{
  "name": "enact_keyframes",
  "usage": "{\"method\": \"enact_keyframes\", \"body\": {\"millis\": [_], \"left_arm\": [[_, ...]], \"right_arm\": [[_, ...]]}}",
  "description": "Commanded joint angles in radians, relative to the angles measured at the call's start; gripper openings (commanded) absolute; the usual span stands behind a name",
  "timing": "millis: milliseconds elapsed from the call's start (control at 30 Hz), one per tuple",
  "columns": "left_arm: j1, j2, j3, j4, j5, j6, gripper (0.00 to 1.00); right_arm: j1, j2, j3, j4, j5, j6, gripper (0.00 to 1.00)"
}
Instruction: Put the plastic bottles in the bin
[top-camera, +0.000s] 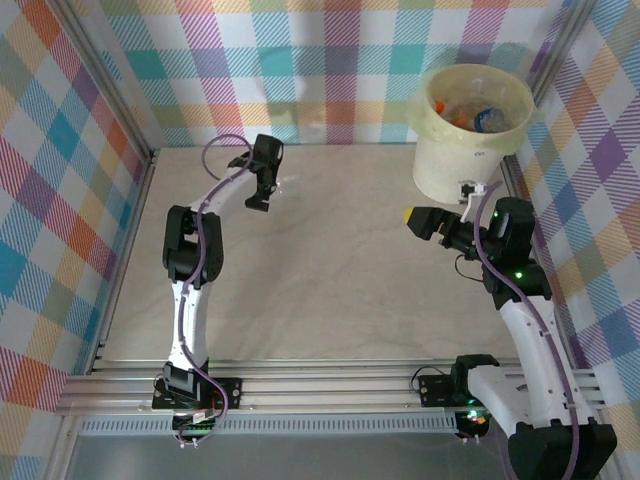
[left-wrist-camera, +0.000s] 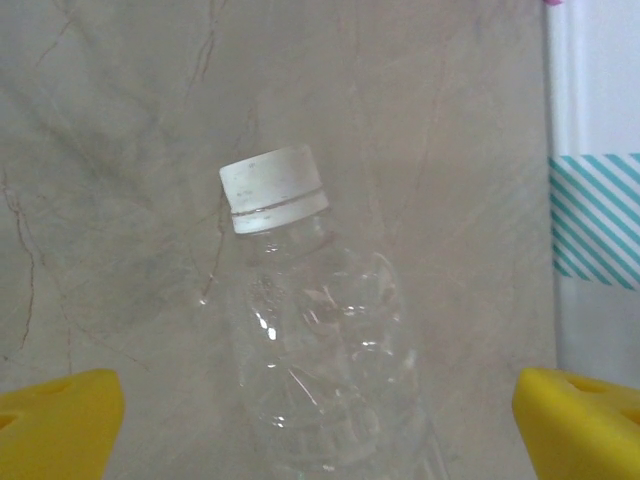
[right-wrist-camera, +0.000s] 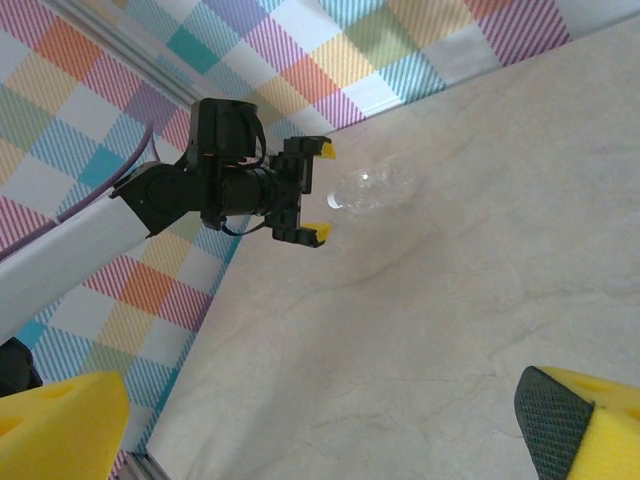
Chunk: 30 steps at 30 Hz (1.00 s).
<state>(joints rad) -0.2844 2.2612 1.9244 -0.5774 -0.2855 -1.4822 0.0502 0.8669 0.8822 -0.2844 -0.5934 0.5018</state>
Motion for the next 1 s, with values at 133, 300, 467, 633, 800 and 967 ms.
{"method": "enact_keyframes", "body": {"millis": [133,300,467,633,800,967], "left_arm": [[0.020,0.126,0.165,-0.121,-0.001,-0.050,0.97],[0.028,0.176,0.177,-0.100,0.035,-0.096,0.89],[0.029,0.205,0.173,-0.076,0.038,-0.108,0.76],[0.028,0.165,0.081,0.047,0.060,-0.036,0.53],[0.027,0.067,-0.029,0.117,0.077,0.089,0.48],[0.025,-0.094,-0.230,0.232,0.148,0.201,0.50]], "right_arm": [[0.005,-0.006,-0.002,-0.029,0.033,0.013,1.00],[0.005,-0.023,-0.001,-0.048,0.059,0.006,1.00],[0.006,-0.031,-0.002,-0.070,0.072,-0.006,1.00],[0.005,-0.027,-0.003,-0.073,0.070,0.000,1.00],[0.006,-0.016,-0.034,-0.022,0.041,0.036,1.00],[0.009,0.018,-0.072,0.081,-0.036,0.090,1.00]]}}
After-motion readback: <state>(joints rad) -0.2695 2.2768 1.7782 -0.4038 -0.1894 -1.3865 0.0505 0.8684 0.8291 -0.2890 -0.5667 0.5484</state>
